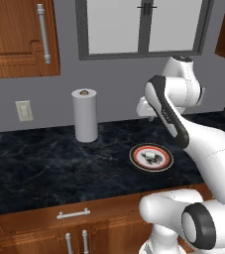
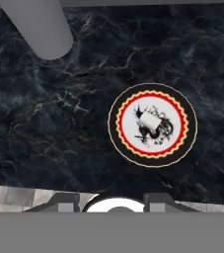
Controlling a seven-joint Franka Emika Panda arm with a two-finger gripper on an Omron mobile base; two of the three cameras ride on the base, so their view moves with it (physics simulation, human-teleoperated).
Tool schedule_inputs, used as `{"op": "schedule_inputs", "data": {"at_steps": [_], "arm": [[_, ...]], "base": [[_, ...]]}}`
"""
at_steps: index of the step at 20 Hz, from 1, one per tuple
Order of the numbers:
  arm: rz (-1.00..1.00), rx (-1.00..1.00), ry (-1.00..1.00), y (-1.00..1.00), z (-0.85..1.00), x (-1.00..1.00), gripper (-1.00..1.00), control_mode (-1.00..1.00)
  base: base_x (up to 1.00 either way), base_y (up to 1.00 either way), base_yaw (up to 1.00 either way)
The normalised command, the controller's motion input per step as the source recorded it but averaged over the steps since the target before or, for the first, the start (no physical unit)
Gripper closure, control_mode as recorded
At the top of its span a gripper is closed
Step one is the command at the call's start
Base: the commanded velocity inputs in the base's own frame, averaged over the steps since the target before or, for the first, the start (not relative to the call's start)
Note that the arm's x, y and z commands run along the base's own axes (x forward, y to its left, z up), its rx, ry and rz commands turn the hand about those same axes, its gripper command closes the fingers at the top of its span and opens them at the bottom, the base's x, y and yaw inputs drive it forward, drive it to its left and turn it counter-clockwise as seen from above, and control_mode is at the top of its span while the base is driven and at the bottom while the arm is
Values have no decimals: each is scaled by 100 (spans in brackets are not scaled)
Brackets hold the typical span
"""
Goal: Pick up the marshmallow and place it in the cup of hot chocolate on the dining counter.
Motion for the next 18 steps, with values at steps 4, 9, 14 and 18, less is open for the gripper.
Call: {"op": "schedule_inputs", "data": {"at_steps": [4,9,14,18], "arm": [[0,0,-6,0,-6,-41,-100,-100],[2,-3,1,0,-39,-77,-100,-100],[9,-5,7,0,-41,-64,-100,-100],[27,-3,3,0,-24,-15,-100,-100]], "base": [[0,0,0],[0,0,0],[0,0,0],[0,0,0]]}}
